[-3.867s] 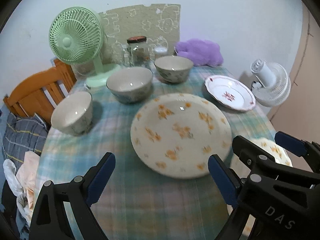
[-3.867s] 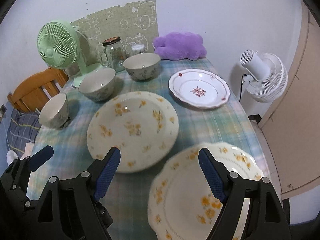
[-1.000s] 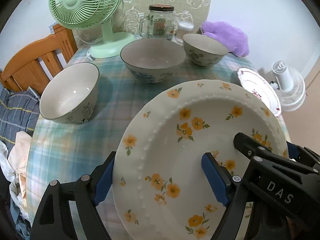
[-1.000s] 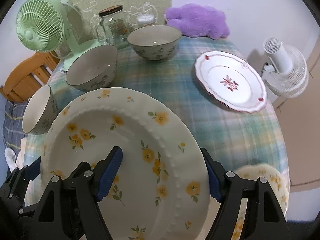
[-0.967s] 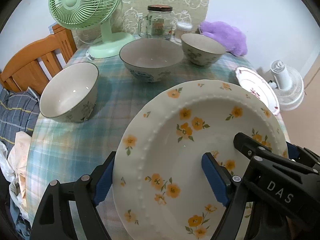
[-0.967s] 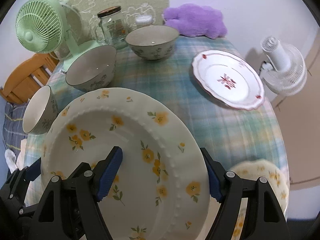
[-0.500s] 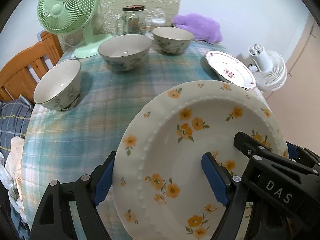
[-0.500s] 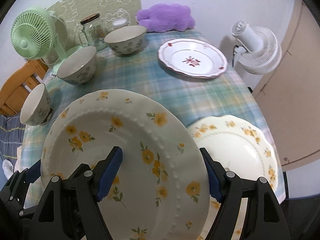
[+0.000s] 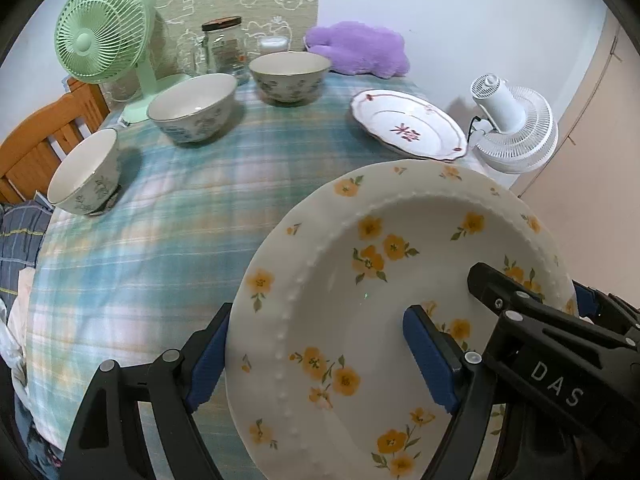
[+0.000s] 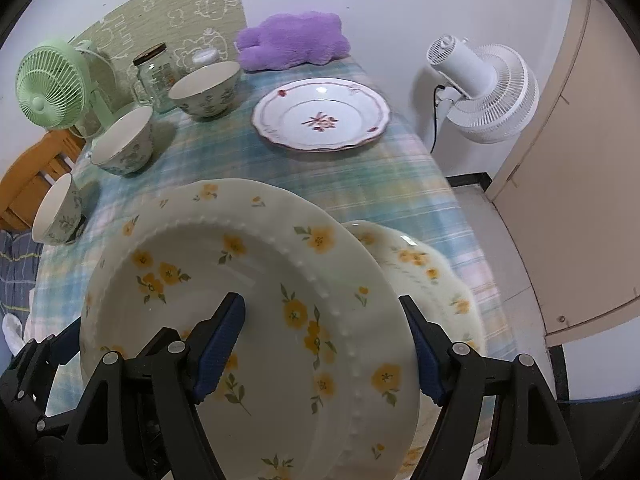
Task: Organize plates and bowls
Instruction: 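Carry the deep plate with both grippers and lower it onto the flat plate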
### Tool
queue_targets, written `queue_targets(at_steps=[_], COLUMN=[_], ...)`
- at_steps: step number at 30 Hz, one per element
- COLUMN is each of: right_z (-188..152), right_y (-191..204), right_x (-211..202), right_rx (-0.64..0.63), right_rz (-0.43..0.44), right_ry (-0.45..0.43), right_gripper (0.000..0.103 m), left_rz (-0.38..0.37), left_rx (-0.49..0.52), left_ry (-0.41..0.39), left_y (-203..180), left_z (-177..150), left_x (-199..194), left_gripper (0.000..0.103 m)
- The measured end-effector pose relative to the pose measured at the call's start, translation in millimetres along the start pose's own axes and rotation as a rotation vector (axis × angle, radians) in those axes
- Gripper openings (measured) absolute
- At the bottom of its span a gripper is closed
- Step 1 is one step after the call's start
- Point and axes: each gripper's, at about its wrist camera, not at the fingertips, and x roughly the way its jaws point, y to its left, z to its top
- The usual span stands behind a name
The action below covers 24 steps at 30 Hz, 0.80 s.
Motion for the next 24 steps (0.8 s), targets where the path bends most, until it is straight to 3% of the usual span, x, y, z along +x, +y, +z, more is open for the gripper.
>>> queue_targets(at_steps=[12, 24], right_z=[8, 12], right_y=[-68, -100], right_x=[13, 38], right_rx=[-0.049, -0.081], right_rz=[-0.011, -0.011], right_ry=[0.023, 0.066], right_gripper=[0.079, 0.079], left_rz=[-0.011, -0.004], left_rx=[-0.057, -0.095], left_ry=[0.028, 0.061], left_y=[-63, -89], left_z=[-4, -11], left_x=[24, 49], left_gripper=[0.083, 0.083])
